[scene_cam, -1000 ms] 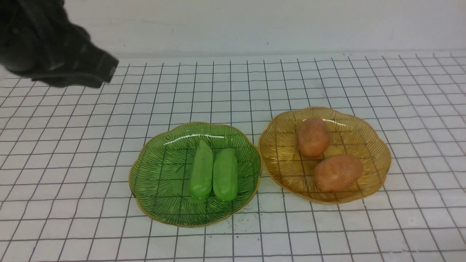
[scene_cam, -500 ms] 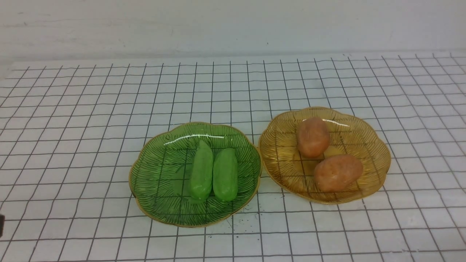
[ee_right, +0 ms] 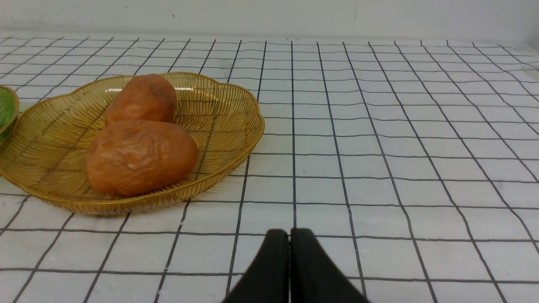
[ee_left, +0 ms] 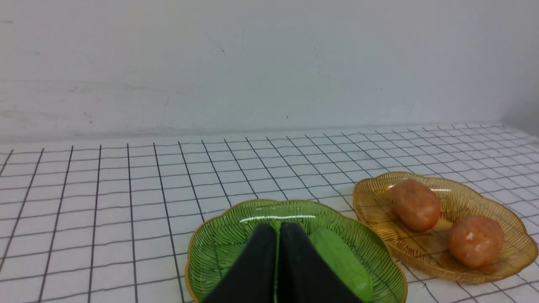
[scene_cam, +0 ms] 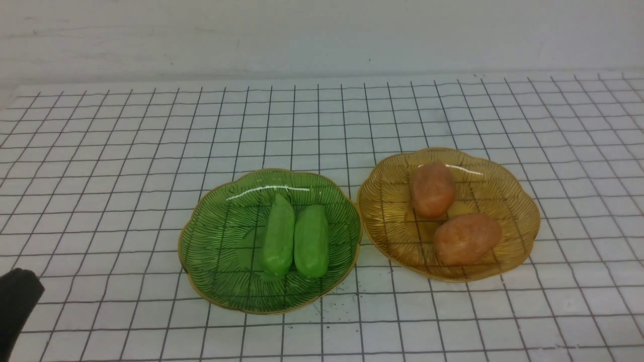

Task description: Put different types of vegetables on the plate.

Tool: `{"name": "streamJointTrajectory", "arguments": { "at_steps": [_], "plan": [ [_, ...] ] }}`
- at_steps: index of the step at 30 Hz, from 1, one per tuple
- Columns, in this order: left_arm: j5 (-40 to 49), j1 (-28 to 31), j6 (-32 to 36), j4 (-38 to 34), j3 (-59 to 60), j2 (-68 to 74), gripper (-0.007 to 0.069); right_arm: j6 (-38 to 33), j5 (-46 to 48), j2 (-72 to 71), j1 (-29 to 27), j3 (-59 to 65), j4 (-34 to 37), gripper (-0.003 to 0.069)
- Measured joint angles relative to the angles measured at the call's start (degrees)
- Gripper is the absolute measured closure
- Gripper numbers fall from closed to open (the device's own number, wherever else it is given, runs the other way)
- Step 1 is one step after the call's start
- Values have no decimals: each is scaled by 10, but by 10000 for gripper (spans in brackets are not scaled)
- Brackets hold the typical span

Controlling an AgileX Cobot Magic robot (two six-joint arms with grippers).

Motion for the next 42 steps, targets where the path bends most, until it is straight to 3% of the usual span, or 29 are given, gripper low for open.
{"name": "streamJointTrajectory", "arguments": {
  "at_steps": [13, 22, 26, 42],
  "plan": [
    [8, 14, 1, 0, 93, -3, 632, 0, 0, 0, 0, 0, 0, 664],
    [64, 143, 43, 0, 150, -86, 632, 0, 0, 0, 0, 0, 0, 664],
    [71, 174, 46, -13, 179, -92, 632, 0, 0, 0, 0, 0, 0, 664],
    [69, 182, 52, -26, 180, -92, 632, 9, 0, 0, 0, 0, 0, 664]
  ]
}}
